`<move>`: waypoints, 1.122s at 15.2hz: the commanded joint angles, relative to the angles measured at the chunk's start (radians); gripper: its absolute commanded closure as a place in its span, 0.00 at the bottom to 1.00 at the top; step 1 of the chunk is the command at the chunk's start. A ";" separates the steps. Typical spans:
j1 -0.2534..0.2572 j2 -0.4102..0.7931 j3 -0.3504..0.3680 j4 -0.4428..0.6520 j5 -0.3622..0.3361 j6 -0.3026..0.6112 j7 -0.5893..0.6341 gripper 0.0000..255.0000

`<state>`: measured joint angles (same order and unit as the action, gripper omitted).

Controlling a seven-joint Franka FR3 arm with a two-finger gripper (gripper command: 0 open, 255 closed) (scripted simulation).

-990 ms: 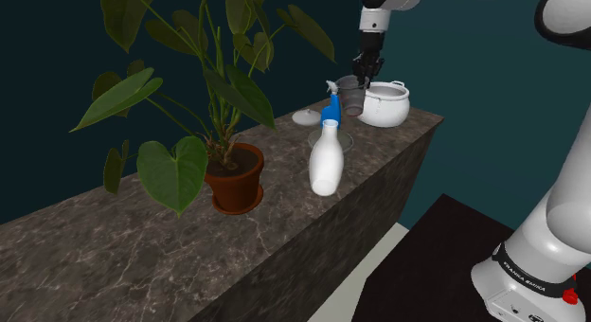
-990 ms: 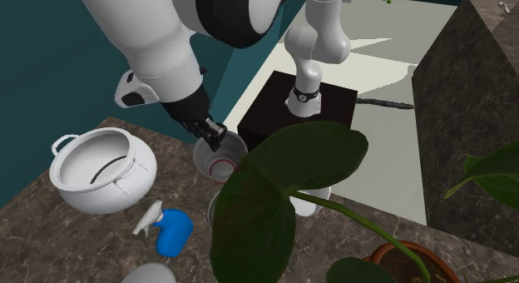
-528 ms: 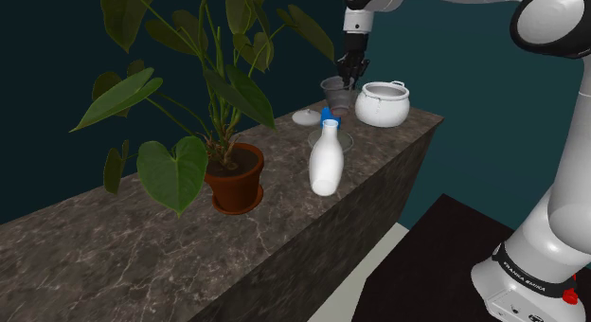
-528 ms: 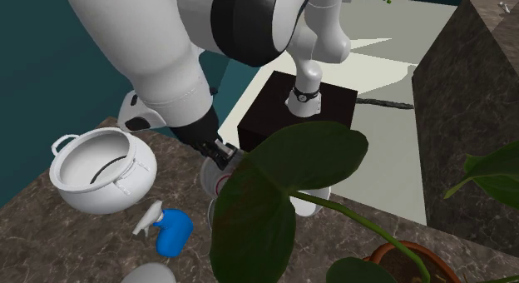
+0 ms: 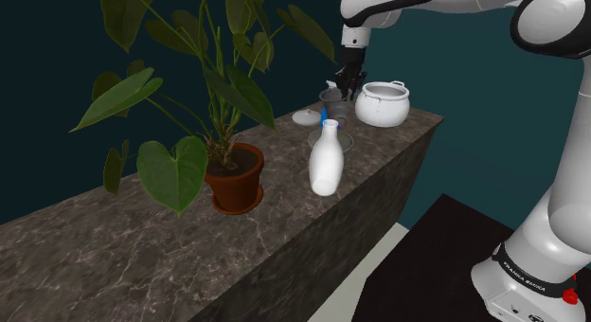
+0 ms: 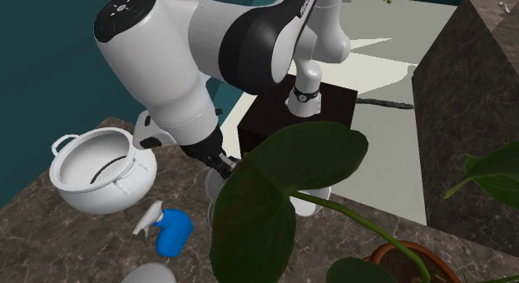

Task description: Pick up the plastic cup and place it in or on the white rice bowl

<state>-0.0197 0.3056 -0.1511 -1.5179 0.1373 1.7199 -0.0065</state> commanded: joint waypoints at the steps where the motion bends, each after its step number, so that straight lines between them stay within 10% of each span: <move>1: 0.000 0.002 0.000 -0.026 0.001 0.028 -0.005 1.00; 16: 0.002 0.018 0.001 -0.107 0.006 0.125 -0.015 1.00; 17: 0.001 0.018 0.001 -0.109 0.006 0.127 -0.016 0.00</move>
<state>-0.0189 0.3221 -0.1508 -1.6239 0.1435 1.8459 -0.0219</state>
